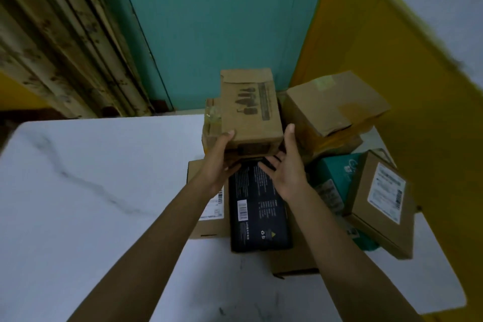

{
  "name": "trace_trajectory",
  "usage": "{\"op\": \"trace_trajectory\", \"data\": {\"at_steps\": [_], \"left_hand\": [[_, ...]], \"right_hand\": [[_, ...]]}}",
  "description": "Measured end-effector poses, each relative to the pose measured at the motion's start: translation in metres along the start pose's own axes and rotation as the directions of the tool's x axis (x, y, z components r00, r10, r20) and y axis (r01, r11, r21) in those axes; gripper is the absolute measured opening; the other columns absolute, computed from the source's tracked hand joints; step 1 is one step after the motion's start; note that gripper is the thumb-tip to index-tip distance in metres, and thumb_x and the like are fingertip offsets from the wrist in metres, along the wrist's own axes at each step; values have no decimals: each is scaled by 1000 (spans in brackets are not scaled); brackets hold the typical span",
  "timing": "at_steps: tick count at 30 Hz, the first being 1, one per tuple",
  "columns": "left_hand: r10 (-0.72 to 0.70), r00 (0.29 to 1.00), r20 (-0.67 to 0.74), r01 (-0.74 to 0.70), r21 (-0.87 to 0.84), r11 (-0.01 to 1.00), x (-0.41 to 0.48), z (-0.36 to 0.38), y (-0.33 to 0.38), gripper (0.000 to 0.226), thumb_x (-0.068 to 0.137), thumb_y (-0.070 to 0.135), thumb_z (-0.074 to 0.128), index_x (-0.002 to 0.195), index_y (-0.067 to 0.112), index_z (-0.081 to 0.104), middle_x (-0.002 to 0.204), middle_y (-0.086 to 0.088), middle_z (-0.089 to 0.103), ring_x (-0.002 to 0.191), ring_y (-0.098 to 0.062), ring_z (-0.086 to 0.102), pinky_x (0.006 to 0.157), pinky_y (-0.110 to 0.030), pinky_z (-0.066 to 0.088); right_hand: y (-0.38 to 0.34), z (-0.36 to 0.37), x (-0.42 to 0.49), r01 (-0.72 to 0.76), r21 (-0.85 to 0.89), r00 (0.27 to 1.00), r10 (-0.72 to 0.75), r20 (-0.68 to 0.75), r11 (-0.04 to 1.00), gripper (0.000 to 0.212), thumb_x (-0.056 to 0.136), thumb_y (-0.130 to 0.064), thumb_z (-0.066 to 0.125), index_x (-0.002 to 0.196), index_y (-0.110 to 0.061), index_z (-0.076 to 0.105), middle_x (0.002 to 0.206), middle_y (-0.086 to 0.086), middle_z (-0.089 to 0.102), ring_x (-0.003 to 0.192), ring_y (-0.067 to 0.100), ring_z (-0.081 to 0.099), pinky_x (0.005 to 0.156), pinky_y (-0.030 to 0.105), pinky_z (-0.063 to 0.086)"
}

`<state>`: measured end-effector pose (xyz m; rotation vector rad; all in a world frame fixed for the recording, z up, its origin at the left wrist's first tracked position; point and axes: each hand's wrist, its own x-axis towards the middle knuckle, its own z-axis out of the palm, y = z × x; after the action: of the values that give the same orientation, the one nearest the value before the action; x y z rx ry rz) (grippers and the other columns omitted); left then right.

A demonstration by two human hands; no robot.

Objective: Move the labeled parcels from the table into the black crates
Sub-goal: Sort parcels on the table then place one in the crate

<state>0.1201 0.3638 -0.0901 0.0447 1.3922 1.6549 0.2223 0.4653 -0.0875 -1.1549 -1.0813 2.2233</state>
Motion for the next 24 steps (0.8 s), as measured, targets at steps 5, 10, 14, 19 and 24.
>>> {"op": "trace_trajectory", "data": {"at_steps": [5,10,14,19,24], "left_hand": [[131,988,-88,-124,81,989,-19,-20,-3,49,94,34,50,139,19,39,130,-11,54,114,-19,56,92,-32,46],[296,954,-40,-292,85,953,-41,-24,8,77,71,56,70,136,43,29,133,4,57,111,-13,63,78,-25,56],[282,955,-89,-289,-81,954,-53,-40,16,69,80,44,67,139,16,42,127,-14,61,114,-35,60,93,-51,51],[267,964,-1,-266,-97,959,-73,-79,19,60,85,42,58,136,12,48,124,-14,64,108,-27,65,80,-36,56],[184,969,166,-178,-52,983,-88,-94,22,50,84,53,51,122,22,61,116,-8,69,105,-24,67,76,-34,57]], "right_hand": [[11,6,-9,161,-129,986,-155,60,978,66,74,-36,77,132,-24,47,129,4,57,110,13,60,85,24,53],[33,20,-42,680,-712,562,-749,350,178,80,64,-48,76,130,-13,47,135,7,39,122,16,41,92,15,39],[50,33,-62,773,-634,427,-731,532,-11,77,72,-56,68,133,-17,43,136,9,40,123,21,43,99,31,44],[45,47,-77,545,-435,838,-455,301,716,56,86,-56,59,133,-29,44,121,-11,57,111,0,56,79,7,47],[38,39,-71,28,-204,914,58,402,978,68,77,-49,61,137,-23,48,131,5,61,116,17,62,96,39,50]]}}
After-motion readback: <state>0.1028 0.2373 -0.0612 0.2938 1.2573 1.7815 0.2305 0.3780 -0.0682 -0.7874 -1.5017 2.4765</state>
